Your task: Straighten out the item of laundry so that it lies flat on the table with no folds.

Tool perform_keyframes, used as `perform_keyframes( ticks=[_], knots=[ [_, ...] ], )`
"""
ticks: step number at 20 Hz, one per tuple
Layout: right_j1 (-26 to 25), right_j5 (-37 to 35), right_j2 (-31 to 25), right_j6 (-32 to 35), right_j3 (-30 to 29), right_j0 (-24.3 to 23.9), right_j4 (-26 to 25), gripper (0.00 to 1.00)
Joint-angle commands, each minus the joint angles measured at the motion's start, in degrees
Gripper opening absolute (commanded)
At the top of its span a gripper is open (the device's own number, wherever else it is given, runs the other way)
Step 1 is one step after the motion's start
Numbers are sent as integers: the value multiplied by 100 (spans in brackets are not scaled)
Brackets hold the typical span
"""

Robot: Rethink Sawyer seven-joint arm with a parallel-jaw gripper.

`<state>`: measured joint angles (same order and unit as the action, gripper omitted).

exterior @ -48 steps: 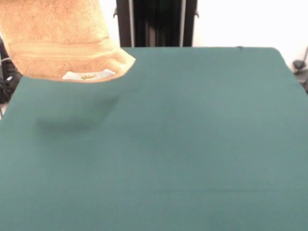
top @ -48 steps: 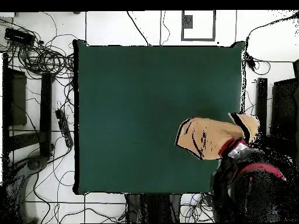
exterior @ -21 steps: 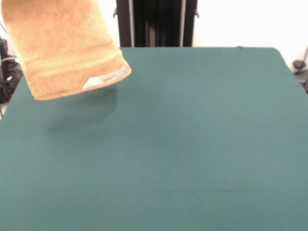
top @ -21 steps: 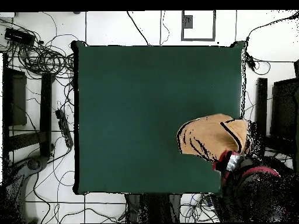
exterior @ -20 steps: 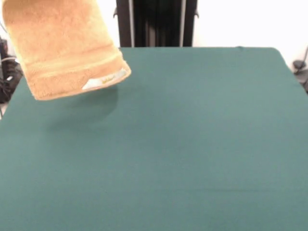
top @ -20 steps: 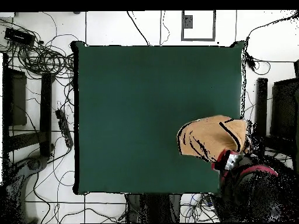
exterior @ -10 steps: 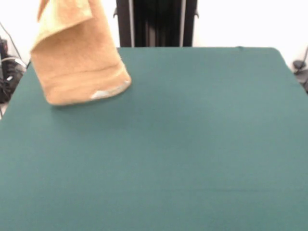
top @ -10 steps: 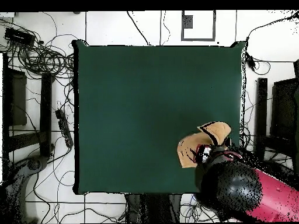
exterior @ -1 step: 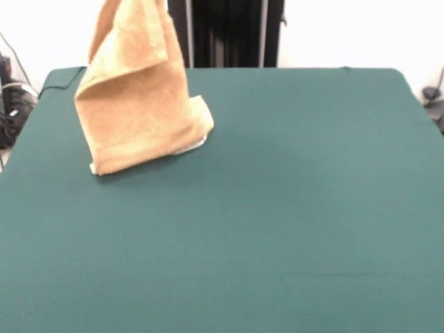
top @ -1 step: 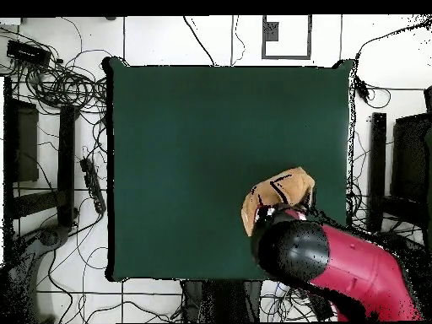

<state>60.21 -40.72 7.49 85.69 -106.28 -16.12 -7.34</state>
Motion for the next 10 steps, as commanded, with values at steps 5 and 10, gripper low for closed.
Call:
perform_keyframes(
  ticks=[5, 10],
  knots=[
    [-1014, 852, 246, 2491, -308, 947, 346, 0],
    [-1126, 867, 512, 2775, -197, 1320, 405, 0]
  ],
)
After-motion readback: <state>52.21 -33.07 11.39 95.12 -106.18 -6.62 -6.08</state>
